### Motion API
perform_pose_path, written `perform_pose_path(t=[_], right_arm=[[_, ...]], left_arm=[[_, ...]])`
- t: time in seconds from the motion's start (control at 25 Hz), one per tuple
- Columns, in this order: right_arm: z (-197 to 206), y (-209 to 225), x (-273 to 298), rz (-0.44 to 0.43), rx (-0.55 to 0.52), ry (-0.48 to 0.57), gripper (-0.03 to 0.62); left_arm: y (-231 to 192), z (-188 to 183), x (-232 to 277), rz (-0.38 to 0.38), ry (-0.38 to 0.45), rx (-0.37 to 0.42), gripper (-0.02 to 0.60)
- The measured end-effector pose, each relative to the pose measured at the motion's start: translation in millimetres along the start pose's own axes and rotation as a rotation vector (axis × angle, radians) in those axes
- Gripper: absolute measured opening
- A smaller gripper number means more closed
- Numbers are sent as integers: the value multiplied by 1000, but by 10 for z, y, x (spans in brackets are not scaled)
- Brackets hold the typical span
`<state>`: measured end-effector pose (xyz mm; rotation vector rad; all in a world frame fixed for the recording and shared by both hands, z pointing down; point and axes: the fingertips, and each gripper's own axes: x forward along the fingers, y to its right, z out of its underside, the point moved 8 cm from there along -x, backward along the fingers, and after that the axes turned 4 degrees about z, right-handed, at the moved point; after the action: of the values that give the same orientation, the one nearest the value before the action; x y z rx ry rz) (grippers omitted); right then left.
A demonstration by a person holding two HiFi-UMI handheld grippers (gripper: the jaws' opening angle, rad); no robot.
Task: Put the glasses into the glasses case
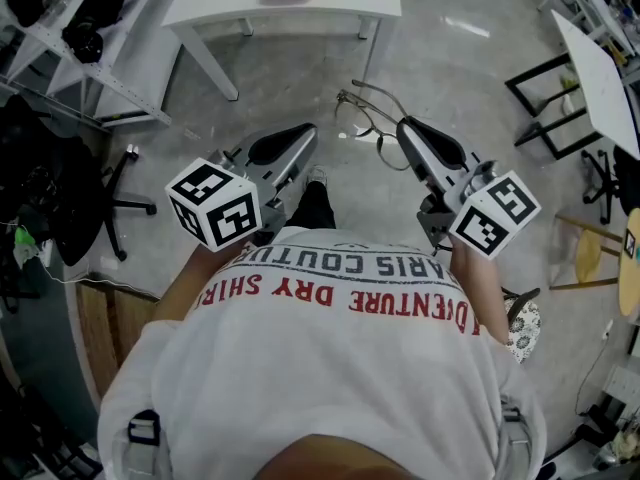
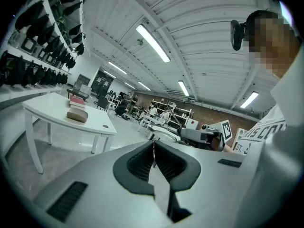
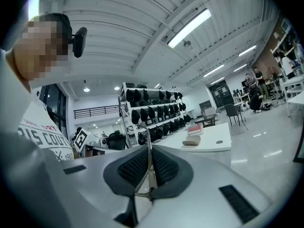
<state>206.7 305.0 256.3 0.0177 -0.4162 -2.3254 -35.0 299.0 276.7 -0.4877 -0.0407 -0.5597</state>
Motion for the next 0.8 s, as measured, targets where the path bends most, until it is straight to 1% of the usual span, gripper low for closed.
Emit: perform_pose_path(t=[0.24,0.44,0.6,0.8], right_arm=[[-35,186,212,8,-1,0,35],[-130,421,457,22,7,-2,35],[-248,668,733,32,16,-11,35],[-425,1015,1188,42,29,-24,35]], left_arm=[[-248,-85,137,6,-4,-4,29],[-538,-244,326,14,-20,-8,29],[-838,-442,526,21,-29,-17,29],[-1317,-710,776,21,-49,-38,29]])
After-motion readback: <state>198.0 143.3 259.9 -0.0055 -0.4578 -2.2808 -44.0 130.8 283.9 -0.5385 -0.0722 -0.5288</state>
